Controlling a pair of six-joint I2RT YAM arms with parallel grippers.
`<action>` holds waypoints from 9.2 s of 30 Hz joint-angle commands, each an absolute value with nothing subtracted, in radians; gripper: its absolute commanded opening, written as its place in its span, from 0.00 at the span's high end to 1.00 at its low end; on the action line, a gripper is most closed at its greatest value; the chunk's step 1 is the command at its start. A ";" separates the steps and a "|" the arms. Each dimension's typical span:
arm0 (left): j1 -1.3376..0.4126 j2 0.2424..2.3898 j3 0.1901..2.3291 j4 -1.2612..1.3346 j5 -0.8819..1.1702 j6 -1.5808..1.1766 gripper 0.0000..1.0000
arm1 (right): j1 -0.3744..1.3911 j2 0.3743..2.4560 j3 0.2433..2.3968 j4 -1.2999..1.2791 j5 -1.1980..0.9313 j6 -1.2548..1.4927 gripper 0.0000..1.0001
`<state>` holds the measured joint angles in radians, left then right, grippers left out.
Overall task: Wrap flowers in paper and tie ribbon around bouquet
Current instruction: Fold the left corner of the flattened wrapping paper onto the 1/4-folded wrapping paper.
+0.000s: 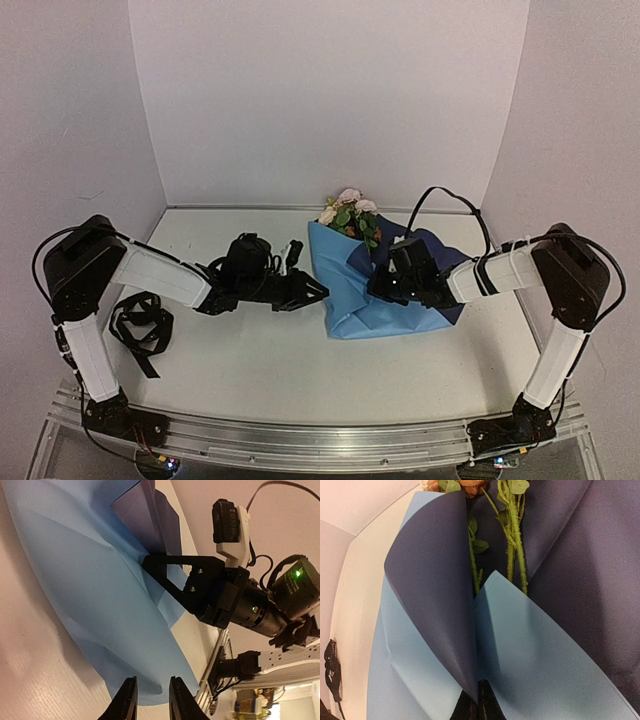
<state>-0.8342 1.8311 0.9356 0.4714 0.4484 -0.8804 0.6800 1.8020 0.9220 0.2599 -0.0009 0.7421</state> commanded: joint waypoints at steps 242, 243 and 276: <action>-0.675 2.362 1.530 0.073 0.786 -0.903 0.77 | 1.007 1.821 0.923 0.109 -0.038 0.878 0.58; -0.675 2.363 1.530 0.074 0.787 -0.902 0.77 | 1.013 1.825 0.926 0.104 -0.026 0.877 0.58; -0.659 2.408 1.545 0.044 0.794 -0.899 0.78 | 1.043 1.847 0.969 0.024 -0.026 0.886 1.00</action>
